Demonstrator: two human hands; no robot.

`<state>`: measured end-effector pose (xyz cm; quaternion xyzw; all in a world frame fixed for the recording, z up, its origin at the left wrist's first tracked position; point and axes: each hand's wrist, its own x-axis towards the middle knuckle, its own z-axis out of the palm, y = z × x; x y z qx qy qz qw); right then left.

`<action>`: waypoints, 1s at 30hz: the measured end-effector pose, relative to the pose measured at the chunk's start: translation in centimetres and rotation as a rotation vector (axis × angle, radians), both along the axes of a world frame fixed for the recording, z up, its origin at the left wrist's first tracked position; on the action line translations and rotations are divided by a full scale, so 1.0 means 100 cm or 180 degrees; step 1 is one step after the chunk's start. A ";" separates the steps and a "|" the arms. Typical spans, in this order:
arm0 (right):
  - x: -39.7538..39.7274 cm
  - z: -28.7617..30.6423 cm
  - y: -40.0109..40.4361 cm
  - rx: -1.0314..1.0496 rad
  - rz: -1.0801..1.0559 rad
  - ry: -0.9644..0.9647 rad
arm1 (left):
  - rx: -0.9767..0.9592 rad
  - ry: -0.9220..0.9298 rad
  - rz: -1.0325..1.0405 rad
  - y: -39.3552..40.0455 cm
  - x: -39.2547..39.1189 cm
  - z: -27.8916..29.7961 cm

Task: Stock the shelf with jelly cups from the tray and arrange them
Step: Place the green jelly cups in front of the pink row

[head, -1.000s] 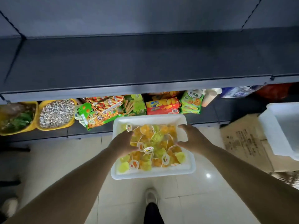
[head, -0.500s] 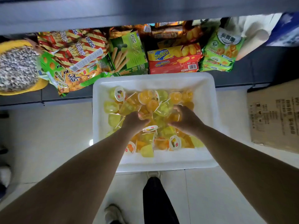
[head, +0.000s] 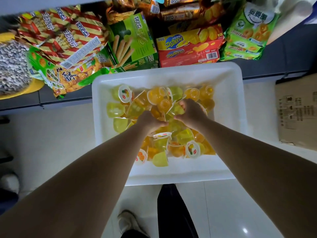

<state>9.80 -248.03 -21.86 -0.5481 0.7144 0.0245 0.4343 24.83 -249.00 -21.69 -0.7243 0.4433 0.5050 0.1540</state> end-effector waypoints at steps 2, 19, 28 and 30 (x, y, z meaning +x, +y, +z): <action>-0.001 0.000 -0.001 0.0023 0.0073 0.0016 | 0.0206 0.0086 0.0161 -0.005 -0.001 0.004; -0.018 0.049 0.016 0.0460 -0.0940 -0.0844 | 0.0267 0.1119 0.0364 0.017 0.040 0.051; 0.007 0.145 0.028 0.0170 -0.1600 -0.1330 | 0.0712 0.2725 0.2049 0.032 0.076 0.158; 0.022 0.177 0.034 -0.0001 -0.1791 -0.1553 | 0.0660 0.2958 0.2134 0.038 0.090 0.187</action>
